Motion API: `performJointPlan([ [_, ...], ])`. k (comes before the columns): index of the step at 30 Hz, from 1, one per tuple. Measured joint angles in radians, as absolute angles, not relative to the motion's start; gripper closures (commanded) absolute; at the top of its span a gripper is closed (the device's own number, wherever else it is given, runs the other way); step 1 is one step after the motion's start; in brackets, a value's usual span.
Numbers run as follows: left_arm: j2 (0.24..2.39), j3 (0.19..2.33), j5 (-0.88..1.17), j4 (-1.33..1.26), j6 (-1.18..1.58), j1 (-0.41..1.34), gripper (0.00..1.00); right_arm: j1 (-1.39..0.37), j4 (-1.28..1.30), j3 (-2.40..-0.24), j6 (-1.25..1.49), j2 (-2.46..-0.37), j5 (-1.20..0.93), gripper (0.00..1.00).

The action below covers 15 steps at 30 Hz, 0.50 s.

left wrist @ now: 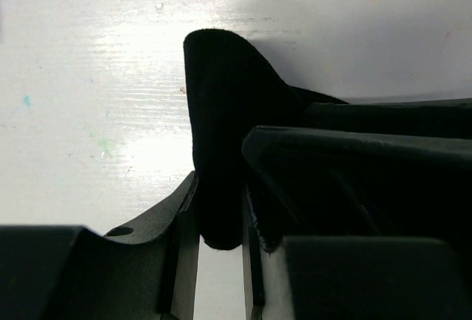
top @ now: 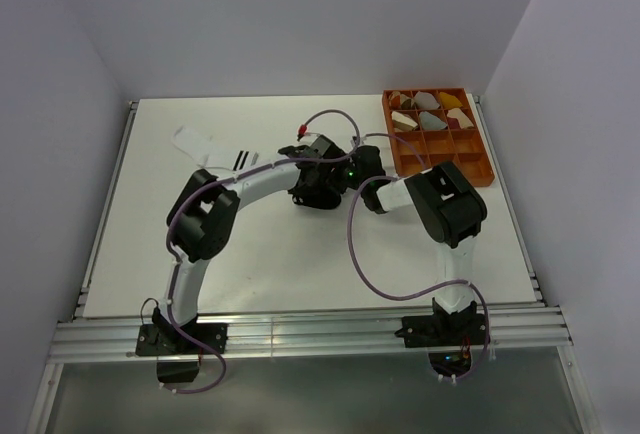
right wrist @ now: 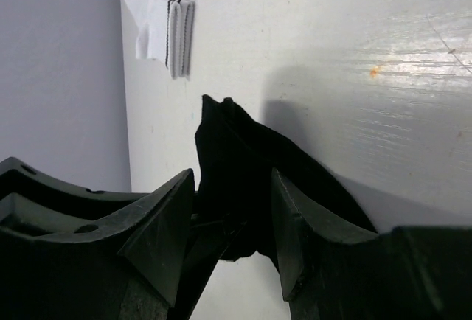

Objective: Roll the socks
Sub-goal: Roll the sock at the center of the board.

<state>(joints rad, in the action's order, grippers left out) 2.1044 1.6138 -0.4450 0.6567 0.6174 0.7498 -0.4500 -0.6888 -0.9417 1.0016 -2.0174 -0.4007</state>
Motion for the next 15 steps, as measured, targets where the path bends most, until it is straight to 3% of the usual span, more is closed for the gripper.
performJointPlan([
  [15, 2.163, 1.694, -0.529, 0.750, 0.606, 0.789, 1.00, -0.435, -0.707, -0.940, 1.014, -2.037, -0.439, 0.48],
])
